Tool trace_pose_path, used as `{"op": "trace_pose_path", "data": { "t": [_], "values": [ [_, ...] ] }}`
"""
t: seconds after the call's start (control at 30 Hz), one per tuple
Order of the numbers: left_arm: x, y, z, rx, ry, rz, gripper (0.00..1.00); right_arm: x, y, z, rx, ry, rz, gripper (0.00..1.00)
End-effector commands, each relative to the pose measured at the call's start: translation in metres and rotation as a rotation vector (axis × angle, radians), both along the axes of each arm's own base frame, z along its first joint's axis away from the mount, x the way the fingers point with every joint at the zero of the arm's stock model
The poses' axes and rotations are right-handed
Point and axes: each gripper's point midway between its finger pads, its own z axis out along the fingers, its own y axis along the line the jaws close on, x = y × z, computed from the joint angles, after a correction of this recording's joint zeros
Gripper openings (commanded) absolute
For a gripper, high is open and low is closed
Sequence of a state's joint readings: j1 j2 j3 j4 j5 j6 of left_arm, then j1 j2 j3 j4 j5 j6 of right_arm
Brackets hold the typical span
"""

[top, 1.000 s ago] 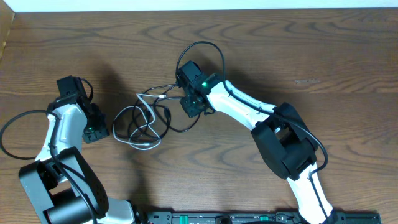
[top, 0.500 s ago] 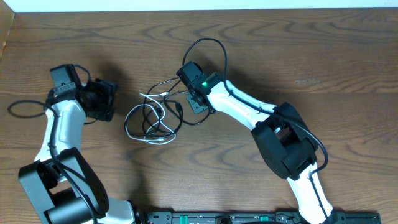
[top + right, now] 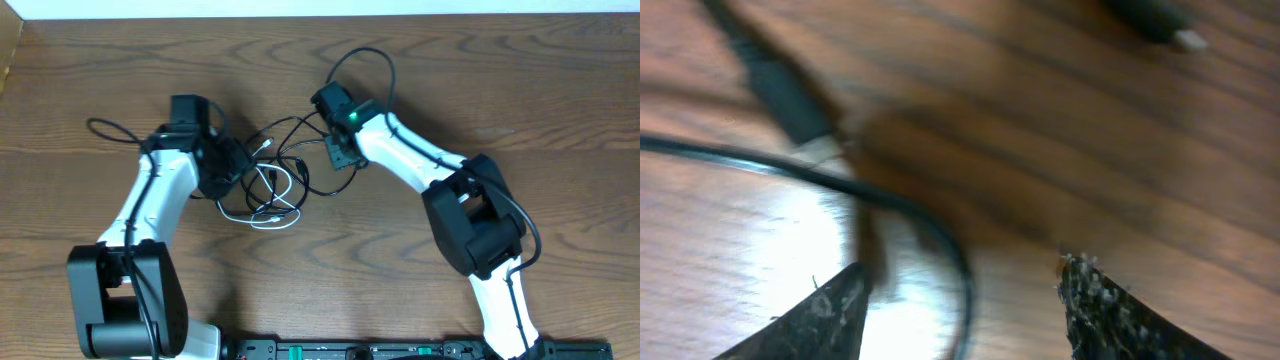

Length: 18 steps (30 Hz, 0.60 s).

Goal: Untangle cables

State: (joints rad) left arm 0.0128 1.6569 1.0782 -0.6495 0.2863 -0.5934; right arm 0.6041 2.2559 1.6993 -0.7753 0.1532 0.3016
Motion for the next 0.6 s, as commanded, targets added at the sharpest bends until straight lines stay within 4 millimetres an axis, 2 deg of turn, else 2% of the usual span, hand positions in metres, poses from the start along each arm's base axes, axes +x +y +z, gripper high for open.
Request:
{"op": "trace_pose_path", "data": {
  "t": [0.0,0.2,0.3,0.43,0.57],
  "values": [
    [0.0,0.001,-0.004,0.114,-0.001,-0.065,0.61,-0.007,-0.029,-0.025,-0.042,0.087,-0.047,0.62],
    [-0.011,-0.011,-0.012,0.17,0.017,-0.142,0.57,-0.006,-0.056,-0.027,-0.029,0.147,-0.107,0.66],
    [-0.009,-0.016,-0.009,0.172,0.007,-0.17,0.57,-0.005,-0.065,-0.028,-0.028,0.163,-0.127,0.66],
    [-0.003,-0.022,0.011,0.168,-0.022,-0.182,0.57,-0.011,-0.054,-0.029,0.049,0.213,-0.06,0.64],
    [-0.001,-0.032,0.033,0.166,-0.051,-0.207,0.57,-0.018,-0.037,-0.027,0.142,0.254,-0.027,0.57]
  ]
}}
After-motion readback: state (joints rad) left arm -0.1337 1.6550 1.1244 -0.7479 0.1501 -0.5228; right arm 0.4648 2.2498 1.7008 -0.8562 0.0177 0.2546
